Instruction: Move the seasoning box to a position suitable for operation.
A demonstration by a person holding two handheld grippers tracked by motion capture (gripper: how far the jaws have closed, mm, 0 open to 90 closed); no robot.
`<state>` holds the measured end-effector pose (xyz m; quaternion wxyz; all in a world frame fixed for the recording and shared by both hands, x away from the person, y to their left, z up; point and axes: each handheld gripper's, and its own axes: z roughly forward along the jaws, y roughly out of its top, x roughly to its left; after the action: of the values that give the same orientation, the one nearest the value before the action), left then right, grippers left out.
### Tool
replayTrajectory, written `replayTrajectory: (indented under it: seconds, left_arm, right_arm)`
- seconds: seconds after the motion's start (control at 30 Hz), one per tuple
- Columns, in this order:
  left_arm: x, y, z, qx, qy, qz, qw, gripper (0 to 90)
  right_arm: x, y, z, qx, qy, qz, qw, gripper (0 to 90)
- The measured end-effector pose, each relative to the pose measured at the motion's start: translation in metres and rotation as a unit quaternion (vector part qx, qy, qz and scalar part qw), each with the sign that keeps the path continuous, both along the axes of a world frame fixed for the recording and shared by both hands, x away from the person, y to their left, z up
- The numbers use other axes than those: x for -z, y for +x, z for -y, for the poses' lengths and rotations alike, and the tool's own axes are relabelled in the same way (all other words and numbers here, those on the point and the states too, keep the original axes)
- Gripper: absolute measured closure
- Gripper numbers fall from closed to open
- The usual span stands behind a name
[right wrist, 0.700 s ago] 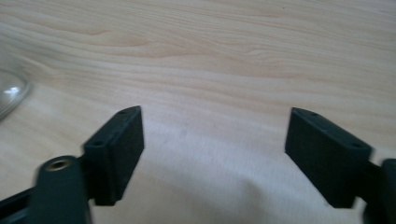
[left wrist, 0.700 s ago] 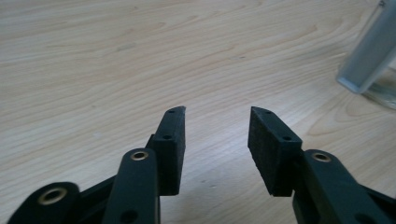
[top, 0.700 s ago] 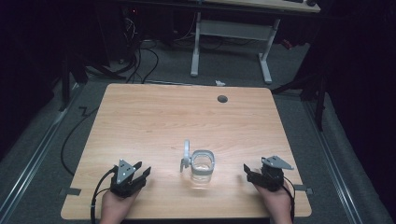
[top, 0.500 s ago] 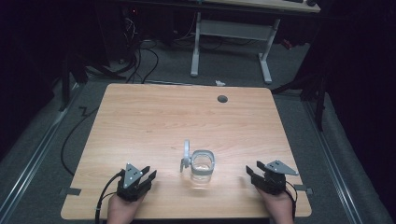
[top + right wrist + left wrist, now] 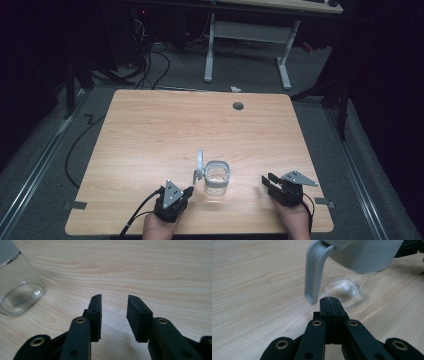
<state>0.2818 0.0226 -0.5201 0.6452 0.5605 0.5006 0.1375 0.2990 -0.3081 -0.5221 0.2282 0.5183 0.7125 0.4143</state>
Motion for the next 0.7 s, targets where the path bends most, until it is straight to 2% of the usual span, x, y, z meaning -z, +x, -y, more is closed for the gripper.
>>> replayTrajectory:
  seconds: [0.17, 0.3, 0.53, 0.7]
  left_arm:
    - [-0.002, 0.007, 0.006, -0.001, -0.006, -0.002, 1.0, 90.0]
    - [0.0, 0.013, 0.01, 0.0, -0.008, -0.008, 0.9999, 90.0]
    - [0.002, 0.016, 0.012, 0.0, -0.003, -0.002, 1.0, 90.0]
    - [0.002, 0.023, 0.011, -0.009, -0.01, -0.006, 0.9999, 90.0]
  right_arm:
    - [0.001, -0.001, 0.0, -0.005, 0.001, 0.003, 1.0, 76.9]
    - [0.002, -0.001, 0.001, -0.005, 0.004, 0.002, 1.0, 77.8]
    - [0.001, -0.002, 0.001, -0.01, 0.018, 0.007, 0.9998, 76.1]
    - [0.003, -0.001, -0.001, -0.013, 0.018, 0.007, 0.9997, 75.9]
